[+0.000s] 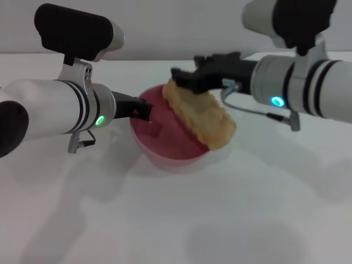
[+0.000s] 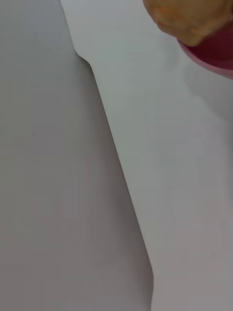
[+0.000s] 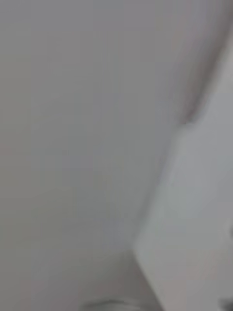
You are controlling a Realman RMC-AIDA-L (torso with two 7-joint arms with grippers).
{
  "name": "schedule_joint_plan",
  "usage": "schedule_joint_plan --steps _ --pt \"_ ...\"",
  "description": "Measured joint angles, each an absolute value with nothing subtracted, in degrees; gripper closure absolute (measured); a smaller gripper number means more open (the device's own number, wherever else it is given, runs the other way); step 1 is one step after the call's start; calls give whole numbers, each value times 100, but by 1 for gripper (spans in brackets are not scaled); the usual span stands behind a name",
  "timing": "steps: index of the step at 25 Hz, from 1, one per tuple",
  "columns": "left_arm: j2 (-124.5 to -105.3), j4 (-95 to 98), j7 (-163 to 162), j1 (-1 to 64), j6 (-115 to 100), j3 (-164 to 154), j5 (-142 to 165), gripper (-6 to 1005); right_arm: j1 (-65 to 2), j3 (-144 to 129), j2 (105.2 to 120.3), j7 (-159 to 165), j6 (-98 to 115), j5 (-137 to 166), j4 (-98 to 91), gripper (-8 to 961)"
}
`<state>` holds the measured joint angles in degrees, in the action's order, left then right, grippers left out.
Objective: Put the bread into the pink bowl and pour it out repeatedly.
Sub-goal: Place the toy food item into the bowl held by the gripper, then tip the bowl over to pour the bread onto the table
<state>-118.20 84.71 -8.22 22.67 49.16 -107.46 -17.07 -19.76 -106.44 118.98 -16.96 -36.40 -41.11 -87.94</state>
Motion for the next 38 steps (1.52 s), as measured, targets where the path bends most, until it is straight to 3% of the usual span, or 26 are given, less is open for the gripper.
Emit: schedule_joint_plan --steps 8,14,38 --pt "-11807 8395 -720 2236 4687 -10670 -1663 949 -377 -10793 11946 -2392 -1305 -2861 -9680 392" --pt "-11804 8332 -532 2238 4371 -10640 -1593 949 504 -11132 11956 -3567 1294 -2742 -8921 394" --pt "-11851 8233 681 1529 1545 -11623 680 949 931 -11448 11932 -2841 2714 -2829 -7806 390"
